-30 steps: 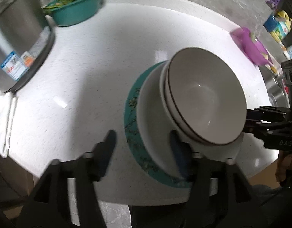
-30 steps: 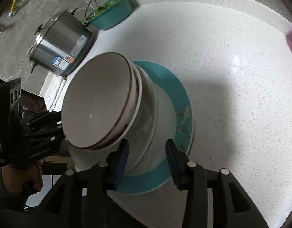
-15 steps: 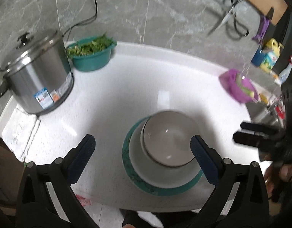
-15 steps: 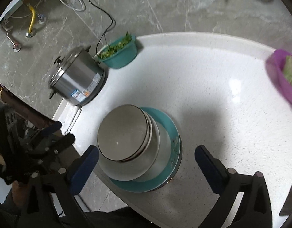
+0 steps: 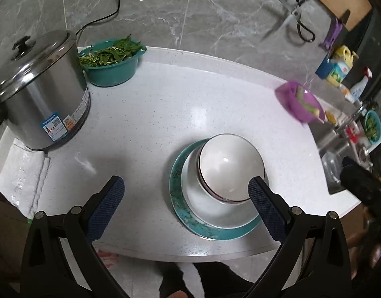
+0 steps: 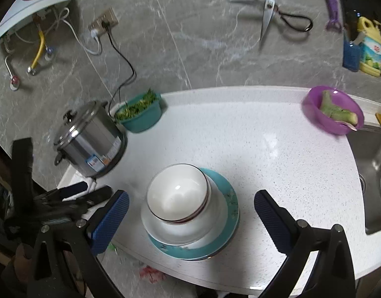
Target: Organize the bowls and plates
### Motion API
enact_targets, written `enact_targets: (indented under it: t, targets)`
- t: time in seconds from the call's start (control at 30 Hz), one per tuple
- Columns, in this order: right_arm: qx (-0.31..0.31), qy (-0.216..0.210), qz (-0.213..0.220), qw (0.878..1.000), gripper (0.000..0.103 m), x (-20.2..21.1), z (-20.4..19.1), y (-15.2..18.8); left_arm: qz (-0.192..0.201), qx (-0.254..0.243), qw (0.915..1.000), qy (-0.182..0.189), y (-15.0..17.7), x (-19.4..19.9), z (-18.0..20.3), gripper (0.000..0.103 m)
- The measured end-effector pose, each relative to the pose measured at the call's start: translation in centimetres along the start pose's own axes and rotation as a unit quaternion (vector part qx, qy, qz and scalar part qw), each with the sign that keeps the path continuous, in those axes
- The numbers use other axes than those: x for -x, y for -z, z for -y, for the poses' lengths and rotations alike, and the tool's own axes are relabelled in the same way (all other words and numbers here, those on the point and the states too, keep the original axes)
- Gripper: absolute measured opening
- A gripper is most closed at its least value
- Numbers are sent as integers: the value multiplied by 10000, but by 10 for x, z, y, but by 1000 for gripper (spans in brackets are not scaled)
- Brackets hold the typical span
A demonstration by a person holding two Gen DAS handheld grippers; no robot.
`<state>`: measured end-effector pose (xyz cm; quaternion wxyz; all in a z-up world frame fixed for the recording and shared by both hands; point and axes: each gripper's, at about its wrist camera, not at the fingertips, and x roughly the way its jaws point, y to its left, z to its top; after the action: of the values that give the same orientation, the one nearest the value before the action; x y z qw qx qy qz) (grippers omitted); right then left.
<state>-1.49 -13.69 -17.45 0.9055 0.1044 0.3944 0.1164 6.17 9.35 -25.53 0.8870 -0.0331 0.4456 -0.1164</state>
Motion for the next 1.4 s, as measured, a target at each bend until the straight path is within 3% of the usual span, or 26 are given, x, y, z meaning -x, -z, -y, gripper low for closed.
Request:
enact_targets:
  t: [0.13, 0.27, 0.47, 0.6, 0.73, 0.83, 0.97, 1.13, 1.4]
  targets:
    - [76, 222, 315, 9992, 103, 13, -9, 1, -298, -122, 9985, 451, 9, -8, 11, 103]
    - [212, 373, 426, 9982, 103, 19, -8, -2, -297, -40, 9983, 491, 15, -6, 19, 103]
    - [563, 485, 878, 9934, 103, 35, -4, -9, -107, 217, 9997, -104, 7, 3, 31, 103]
    - [773, 507, 1185, 9886, 103, 47, 0, -11, -133, 404, 9991, -14, 7, 0, 40, 103]
    - [944, 573, 1478, 9828, 103, 58, 5, -12, 60, 412, 9988, -244, 0, 2, 48, 103]
    - [1037, 599, 1589, 9800, 103, 63, 6, -11, -46, 340, 9986, -406, -5, -3, 59, 103]
    - [1018, 629, 1563, 9804, 103, 63, 8, -12, -237, 244, 9983, -482, -1, -10, 73, 103]
    - [853, 659, 1197, 9869, 103, 55, 14, -12, -48, 79, 9970, -769, -1, -6, 84, 103]
    - [652, 797, 734, 9920, 103, 42, 19, -10, 216, 0, 9983, -539, -6, 9, 88, 103]
